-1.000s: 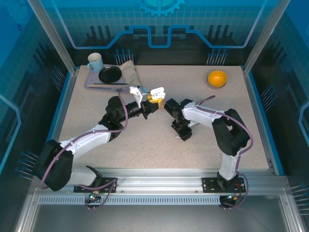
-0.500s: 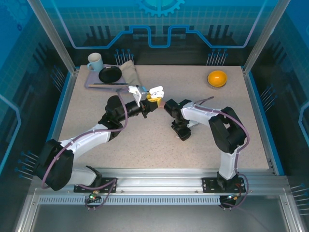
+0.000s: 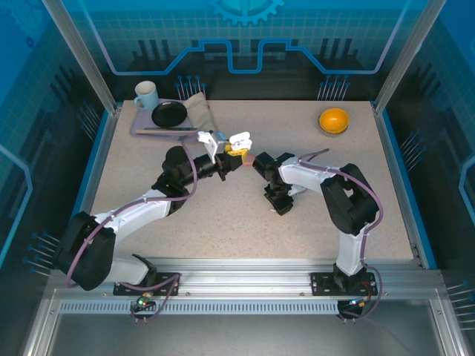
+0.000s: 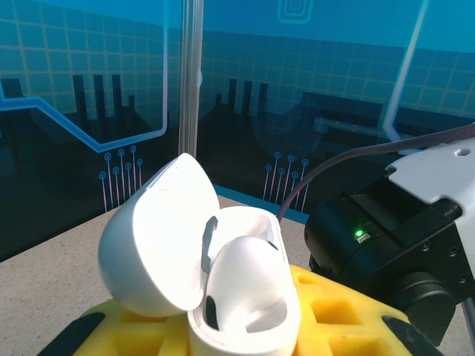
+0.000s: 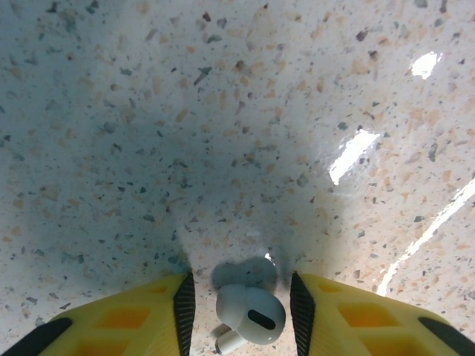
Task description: Insert wireless bluetooth earbuds into charging case
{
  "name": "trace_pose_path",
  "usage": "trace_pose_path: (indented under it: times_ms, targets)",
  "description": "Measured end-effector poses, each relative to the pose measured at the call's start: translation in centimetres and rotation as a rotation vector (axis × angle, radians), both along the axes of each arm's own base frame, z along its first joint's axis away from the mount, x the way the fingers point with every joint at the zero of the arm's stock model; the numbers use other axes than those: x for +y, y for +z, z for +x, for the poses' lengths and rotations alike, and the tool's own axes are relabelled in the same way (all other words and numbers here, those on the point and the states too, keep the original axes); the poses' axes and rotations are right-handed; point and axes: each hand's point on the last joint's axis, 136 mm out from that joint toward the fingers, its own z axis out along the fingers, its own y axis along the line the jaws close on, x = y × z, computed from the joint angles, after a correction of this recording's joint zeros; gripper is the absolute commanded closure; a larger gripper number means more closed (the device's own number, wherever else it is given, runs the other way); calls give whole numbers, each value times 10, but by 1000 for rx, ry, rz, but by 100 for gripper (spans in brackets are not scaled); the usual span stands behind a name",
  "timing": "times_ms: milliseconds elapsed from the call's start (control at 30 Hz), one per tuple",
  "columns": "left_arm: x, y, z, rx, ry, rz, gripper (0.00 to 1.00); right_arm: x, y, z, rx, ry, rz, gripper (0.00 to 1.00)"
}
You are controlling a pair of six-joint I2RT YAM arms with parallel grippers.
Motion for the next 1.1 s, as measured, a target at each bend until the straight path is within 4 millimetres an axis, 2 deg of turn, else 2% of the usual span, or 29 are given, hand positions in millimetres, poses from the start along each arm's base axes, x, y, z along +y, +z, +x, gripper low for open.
trace_pose_path:
  times_ms: [467, 667, 967, 1100]
  targets:
    - [0, 0, 0, 0, 0, 0, 100, 1, -1, 2, -11, 15, 5, 74]
    - [0, 0, 0, 1, 0, 0, 100, -6, 6, 3, -30, 90, -22, 77]
    - [0, 0, -1, 4, 0, 3, 100, -14, 38, 17, -137, 235, -23, 79]
    - [1, 0, -2, 9, 0, 9, 100, -21, 64, 32, -233, 305, -8, 80]
